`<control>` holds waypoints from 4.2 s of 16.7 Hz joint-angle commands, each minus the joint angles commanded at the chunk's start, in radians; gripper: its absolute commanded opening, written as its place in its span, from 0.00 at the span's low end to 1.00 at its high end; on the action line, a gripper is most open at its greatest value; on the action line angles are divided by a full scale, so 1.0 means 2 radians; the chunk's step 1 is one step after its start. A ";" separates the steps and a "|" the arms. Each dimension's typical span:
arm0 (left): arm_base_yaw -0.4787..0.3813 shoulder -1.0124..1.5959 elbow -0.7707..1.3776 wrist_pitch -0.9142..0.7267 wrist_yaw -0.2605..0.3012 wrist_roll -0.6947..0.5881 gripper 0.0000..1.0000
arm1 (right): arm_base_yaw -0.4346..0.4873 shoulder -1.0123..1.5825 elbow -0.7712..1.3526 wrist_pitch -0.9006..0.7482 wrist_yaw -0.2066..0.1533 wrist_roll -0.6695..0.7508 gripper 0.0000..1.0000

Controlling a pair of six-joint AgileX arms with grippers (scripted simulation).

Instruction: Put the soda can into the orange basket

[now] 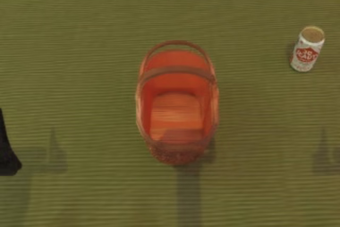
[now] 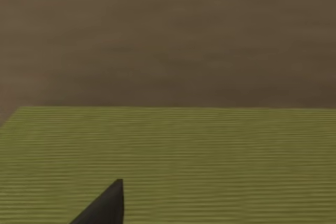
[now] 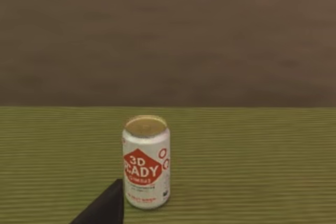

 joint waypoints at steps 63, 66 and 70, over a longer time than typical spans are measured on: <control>0.000 0.000 0.000 0.000 0.000 0.000 1.00 | 0.041 1.296 1.189 -0.639 -0.027 -0.330 0.47; 0.000 0.000 0.000 0.000 0.000 0.000 1.00 | 0.041 1.296 1.189 -0.639 -0.027 -0.330 0.25; 0.000 0.000 0.000 0.000 0.000 0.000 1.00 | 0.041 1.296 1.189 -0.639 -0.027 -0.330 0.00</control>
